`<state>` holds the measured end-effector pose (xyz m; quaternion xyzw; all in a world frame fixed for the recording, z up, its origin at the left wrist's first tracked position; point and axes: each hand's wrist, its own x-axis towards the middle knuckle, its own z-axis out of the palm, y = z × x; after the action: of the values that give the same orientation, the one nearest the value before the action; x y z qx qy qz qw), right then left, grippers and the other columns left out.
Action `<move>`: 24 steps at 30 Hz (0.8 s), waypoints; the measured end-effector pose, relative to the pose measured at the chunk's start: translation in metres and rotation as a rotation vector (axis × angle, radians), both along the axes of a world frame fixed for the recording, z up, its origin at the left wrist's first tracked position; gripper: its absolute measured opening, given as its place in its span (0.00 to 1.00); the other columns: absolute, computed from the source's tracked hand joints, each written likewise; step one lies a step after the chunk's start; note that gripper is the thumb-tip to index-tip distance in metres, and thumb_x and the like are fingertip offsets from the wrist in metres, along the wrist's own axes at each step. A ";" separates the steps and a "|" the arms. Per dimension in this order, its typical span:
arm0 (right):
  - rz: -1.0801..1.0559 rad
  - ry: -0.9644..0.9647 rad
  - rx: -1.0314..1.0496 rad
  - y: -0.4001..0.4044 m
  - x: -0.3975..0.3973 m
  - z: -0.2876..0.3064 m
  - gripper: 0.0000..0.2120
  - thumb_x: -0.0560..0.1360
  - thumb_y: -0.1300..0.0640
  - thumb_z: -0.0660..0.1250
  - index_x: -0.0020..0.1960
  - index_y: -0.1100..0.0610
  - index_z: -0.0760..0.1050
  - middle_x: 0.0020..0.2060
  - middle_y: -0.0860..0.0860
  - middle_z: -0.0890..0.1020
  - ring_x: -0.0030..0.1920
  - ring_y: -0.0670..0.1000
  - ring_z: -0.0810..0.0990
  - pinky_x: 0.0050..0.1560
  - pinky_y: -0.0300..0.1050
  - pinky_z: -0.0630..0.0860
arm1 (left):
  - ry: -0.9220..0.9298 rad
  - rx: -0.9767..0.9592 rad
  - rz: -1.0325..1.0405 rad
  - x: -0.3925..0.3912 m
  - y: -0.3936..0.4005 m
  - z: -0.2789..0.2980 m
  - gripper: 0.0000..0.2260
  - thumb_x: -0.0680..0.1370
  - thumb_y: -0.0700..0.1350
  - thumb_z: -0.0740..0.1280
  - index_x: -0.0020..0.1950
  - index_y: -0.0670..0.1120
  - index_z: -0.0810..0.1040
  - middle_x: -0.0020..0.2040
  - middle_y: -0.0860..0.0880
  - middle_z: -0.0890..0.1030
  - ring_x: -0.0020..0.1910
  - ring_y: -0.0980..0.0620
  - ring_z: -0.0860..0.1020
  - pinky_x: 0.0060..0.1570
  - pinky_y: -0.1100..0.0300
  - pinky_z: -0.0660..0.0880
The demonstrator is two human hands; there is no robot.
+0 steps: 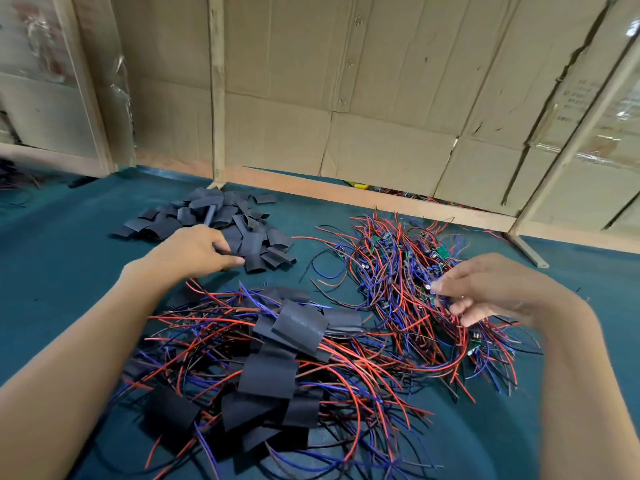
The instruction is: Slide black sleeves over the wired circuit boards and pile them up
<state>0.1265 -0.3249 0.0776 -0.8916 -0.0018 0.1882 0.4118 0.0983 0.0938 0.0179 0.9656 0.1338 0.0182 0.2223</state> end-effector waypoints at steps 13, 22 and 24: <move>-0.053 -0.206 -0.024 0.009 -0.010 0.017 0.11 0.72 0.73 0.72 0.50 0.60 0.82 0.36 0.61 0.85 0.32 0.52 0.82 0.34 0.48 0.84 | -0.247 -0.390 0.137 -0.012 0.018 0.032 0.28 0.67 0.51 0.80 0.62 0.53 0.70 0.50 0.48 0.83 0.49 0.47 0.82 0.50 0.47 0.80; -0.092 -0.641 0.522 0.031 -0.026 0.047 0.12 0.77 0.68 0.69 0.59 0.61 0.79 0.42 0.58 0.84 0.39 0.54 0.85 0.43 0.49 0.85 | -0.457 -0.547 -0.155 -0.049 -0.023 0.084 0.27 0.71 0.41 0.77 0.65 0.55 0.71 0.49 0.51 0.84 0.38 0.54 0.85 0.37 0.68 0.79; -0.050 -0.643 0.761 0.044 -0.034 0.051 0.11 0.78 0.68 0.67 0.59 0.61 0.77 0.45 0.61 0.83 0.41 0.60 0.86 0.45 0.54 0.84 | -0.396 -0.560 -0.280 -0.055 -0.039 0.088 0.24 0.70 0.39 0.78 0.62 0.55 0.77 0.49 0.50 0.84 0.43 0.57 0.85 0.39 0.72 0.77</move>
<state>0.0923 -0.2807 0.1288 -0.6910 -0.1757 -0.1201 0.6908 0.0433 0.0549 0.1061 0.8540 -0.0454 0.1366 0.4999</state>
